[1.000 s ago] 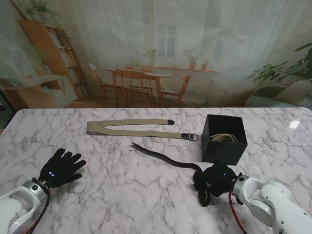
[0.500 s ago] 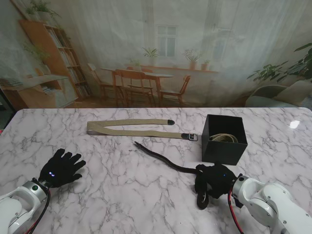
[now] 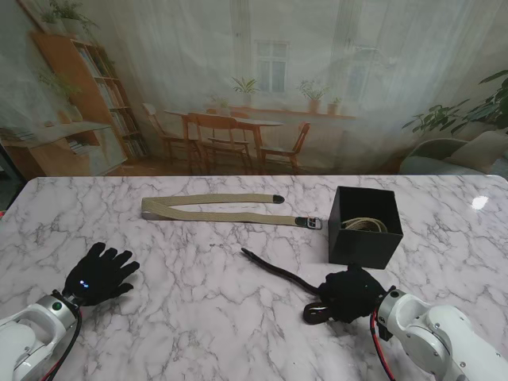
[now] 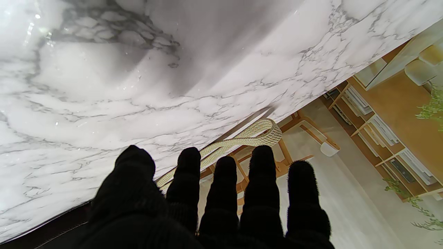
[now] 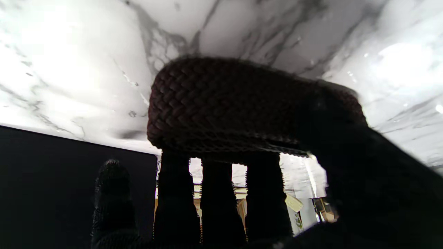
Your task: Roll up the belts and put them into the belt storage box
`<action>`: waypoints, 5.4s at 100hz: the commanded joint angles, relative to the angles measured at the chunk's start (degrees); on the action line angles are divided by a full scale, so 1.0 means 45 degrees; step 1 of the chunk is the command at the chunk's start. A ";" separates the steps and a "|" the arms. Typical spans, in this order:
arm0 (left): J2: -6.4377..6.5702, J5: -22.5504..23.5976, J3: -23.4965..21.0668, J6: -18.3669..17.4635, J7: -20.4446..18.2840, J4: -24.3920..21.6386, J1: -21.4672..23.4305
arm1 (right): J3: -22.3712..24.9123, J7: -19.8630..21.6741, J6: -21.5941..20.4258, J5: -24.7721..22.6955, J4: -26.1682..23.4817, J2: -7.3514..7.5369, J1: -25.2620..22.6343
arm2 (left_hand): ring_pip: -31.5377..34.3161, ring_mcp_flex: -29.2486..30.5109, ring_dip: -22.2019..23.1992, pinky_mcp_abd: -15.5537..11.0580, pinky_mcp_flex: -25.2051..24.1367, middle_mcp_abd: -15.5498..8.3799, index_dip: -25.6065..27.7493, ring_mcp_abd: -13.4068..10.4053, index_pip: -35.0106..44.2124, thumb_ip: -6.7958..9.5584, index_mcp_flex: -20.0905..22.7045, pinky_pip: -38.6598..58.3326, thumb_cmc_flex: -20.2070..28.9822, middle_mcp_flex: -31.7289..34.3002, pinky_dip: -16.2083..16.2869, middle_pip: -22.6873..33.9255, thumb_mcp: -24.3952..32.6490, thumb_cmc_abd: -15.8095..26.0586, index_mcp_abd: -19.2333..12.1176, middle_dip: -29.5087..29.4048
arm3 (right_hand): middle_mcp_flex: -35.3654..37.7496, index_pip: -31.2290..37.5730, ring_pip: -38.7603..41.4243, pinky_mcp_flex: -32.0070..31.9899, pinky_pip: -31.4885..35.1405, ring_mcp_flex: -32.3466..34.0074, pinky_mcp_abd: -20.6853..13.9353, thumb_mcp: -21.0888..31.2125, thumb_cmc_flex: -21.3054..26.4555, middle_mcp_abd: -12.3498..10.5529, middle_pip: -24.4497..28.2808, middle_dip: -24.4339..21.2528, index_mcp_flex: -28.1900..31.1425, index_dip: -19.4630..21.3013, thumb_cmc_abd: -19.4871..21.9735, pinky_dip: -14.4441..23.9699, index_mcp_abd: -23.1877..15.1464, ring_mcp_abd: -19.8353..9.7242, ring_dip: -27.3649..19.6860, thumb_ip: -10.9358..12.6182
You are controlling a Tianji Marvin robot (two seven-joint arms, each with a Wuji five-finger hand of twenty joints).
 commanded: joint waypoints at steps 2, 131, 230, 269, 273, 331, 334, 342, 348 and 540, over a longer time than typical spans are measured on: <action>-0.0014 -0.0011 0.0028 0.0039 -0.0192 -0.0008 0.0046 | -0.0088 -0.0438 0.0114 -0.0172 0.0245 -0.0064 -0.0079 | 0.0239 -0.0164 0.0179 0.0476 -0.0174 0.0346 0.0064 0.0201 -0.0123 -0.0209 -0.0297 -0.0106 0.0216 -0.0461 0.0137 0.0038 -0.0177 0.0739 0.0390 -0.0074 | 0.0579 0.2454 0.1191 0.0575 0.0948 0.0977 0.0358 0.0277 0.0598 -0.0409 0.1571 0.1005 0.0947 0.0593 0.1318 0.0481 -0.1530 -0.0525 0.0922 0.0162; -0.0011 -0.0045 0.0099 0.0051 -0.0181 0.0065 -0.0025 | -0.0127 -0.0982 -0.1555 -0.1318 0.0507 0.0144 0.0217 | 0.0257 -0.0136 0.0190 0.0463 -0.0160 0.0330 0.0060 0.0205 -0.0121 -0.0212 -0.0316 -0.0095 0.0256 -0.0428 0.0148 0.0065 -0.0181 0.0767 0.0388 -0.0063 | 0.3793 -0.0940 0.1470 0.1919 0.3638 0.2757 -0.1552 0.0486 -0.0084 -0.0859 0.1572 0.0672 0.2074 -0.1663 0.1142 0.3670 -0.4474 -0.1202 0.2522 0.0494; -0.0012 0.0004 0.0051 0.0107 -0.0202 0.0038 0.0051 | 0.0036 -0.1659 -0.0554 -0.1595 0.0328 0.0054 -0.0218 | 0.0249 -0.0124 0.0188 0.0459 -0.0120 0.0316 0.0079 0.0187 -0.0091 -0.0212 -0.0261 -0.0041 0.0226 -0.0426 0.0194 0.0054 -0.0184 0.0766 0.0367 -0.0066 | 0.0111 -0.2420 0.1790 0.3067 0.4856 0.2235 -0.1619 0.0754 0.0510 0.0734 -0.4048 -0.3415 0.1479 -0.1483 0.1783 0.5106 -0.0006 -0.0542 0.1649 0.0443; -0.0006 0.0014 0.0055 0.0093 -0.0195 0.0052 0.0042 | 0.0162 -0.1593 -0.0581 -0.1295 0.0301 0.0006 -0.0274 | 0.0247 -0.0119 0.0187 0.0461 -0.0126 0.0328 0.0094 0.0190 -0.0061 -0.0213 -0.0195 -0.0052 0.0205 -0.0397 0.0194 0.0058 -0.0189 0.0763 0.0351 -0.0063 | 0.0474 -0.5884 0.2312 0.5020 0.6600 0.4013 -0.3079 0.1082 0.0873 0.0576 -0.3571 -0.3223 0.0881 -0.0429 0.2914 0.5594 0.1920 -0.1171 0.2318 0.1939; -0.0006 0.0012 0.0062 0.0091 -0.0195 0.0055 0.0037 | 0.0182 -0.1656 -0.0587 -0.1219 0.0295 -0.0013 -0.0302 | 0.0245 -0.0124 0.0187 0.0458 -0.0119 0.0320 0.0097 0.0201 -0.0054 -0.0214 -0.0180 -0.0049 0.0202 -0.0402 0.0195 0.0056 -0.0191 0.0757 0.0341 -0.0063 | 0.0459 -0.5860 0.2369 0.5032 0.6686 0.3997 -0.3121 0.1064 0.0888 0.0546 -0.3531 -0.3207 0.0902 -0.0433 0.2907 0.5650 0.1907 -0.1188 0.2380 0.1834; 0.0009 0.0000 0.0108 0.0005 -0.0171 0.0099 -0.0043 | 0.0290 0.0194 -0.1011 -0.0147 -0.0036 0.0027 -0.0246 | 0.0245 -0.0122 0.0189 0.0466 -0.0110 0.0330 0.0096 0.0215 -0.0070 -0.0212 -0.0197 -0.0040 0.0106 -0.0385 0.0202 0.0049 -0.0189 0.0731 0.0361 -0.0061 | 0.1616 -0.5829 0.2541 0.4993 0.6600 0.3820 -0.3666 0.1221 -0.1171 -0.0257 -0.2963 -0.2315 -0.0296 0.0178 0.2298 0.5723 0.0434 -0.1341 0.2683 0.2343; 0.0008 -0.0003 0.0111 0.0002 -0.0175 0.0101 -0.0048 | 0.0336 0.0629 -0.1025 0.0064 -0.0169 0.0041 -0.0258 | 0.0245 -0.0124 0.0189 0.0461 -0.0108 0.0329 0.0096 0.0202 -0.0070 -0.0212 -0.0194 -0.0039 0.0110 -0.0387 0.0202 0.0048 -0.0186 0.0731 0.0377 -0.0061 | 0.1497 -0.5995 0.2388 0.4922 0.6502 0.3697 -0.3696 0.1280 -0.1380 -0.0168 -0.3138 -0.2336 -0.0718 0.0276 0.2257 0.5700 0.0764 -0.1285 0.2620 0.2439; 0.0009 -0.0013 0.0125 0.0002 -0.0167 0.0115 -0.0062 | 0.0431 0.1499 -0.1108 0.0591 -0.0430 0.0090 -0.0258 | 0.0245 -0.0126 0.0189 0.0459 -0.0109 0.0332 0.0095 0.0213 -0.0074 -0.0211 -0.0203 -0.0041 0.0117 -0.0376 0.0200 0.0053 -0.0183 0.0732 0.0362 -0.0059 | 0.1210 -0.6363 0.2122 0.4716 0.6299 0.3412 -0.3748 0.1130 -0.1724 0.0059 -0.3341 -0.2363 -0.1472 0.0302 0.2290 0.5650 0.1459 -0.1184 0.2505 0.2502; 0.0006 -0.0029 0.0133 0.0008 -0.0160 0.0125 -0.0066 | 0.0487 0.2157 -0.1126 0.0838 -0.0649 0.0139 -0.0256 | 0.0248 -0.0118 0.0190 0.0462 -0.0114 0.0319 0.0095 0.0199 -0.0074 -0.0212 -0.0200 -0.0046 0.0110 -0.0375 0.0198 0.0054 -0.0188 0.0730 0.0356 -0.0058 | 0.1029 -0.6758 0.1730 0.4643 0.6089 0.3309 -0.3758 0.1147 -0.1933 0.0211 -0.3576 -0.2433 -0.1883 0.0341 0.2284 0.5604 0.1936 -0.1205 0.2285 0.2655; -0.0005 -0.0140 0.0159 -0.0021 -0.0142 0.0180 -0.0061 | 0.0105 -0.0865 -0.0045 -0.1233 -0.0445 -0.0014 -0.0732 | 0.0247 -0.0197 0.0198 0.0447 -0.0151 0.0343 0.0083 0.0203 -0.0099 -0.0223 -0.0312 -0.0097 0.0228 -0.0630 0.0174 0.0025 -0.0188 0.0789 0.0306 -0.0081 | -0.3299 0.1901 -0.0371 0.2103 0.2845 -0.0284 0.0958 -0.1474 0.0264 0.2423 -0.6217 -0.4417 0.4147 0.0882 -0.1478 0.5479 -0.4213 0.0811 0.0406 -0.0341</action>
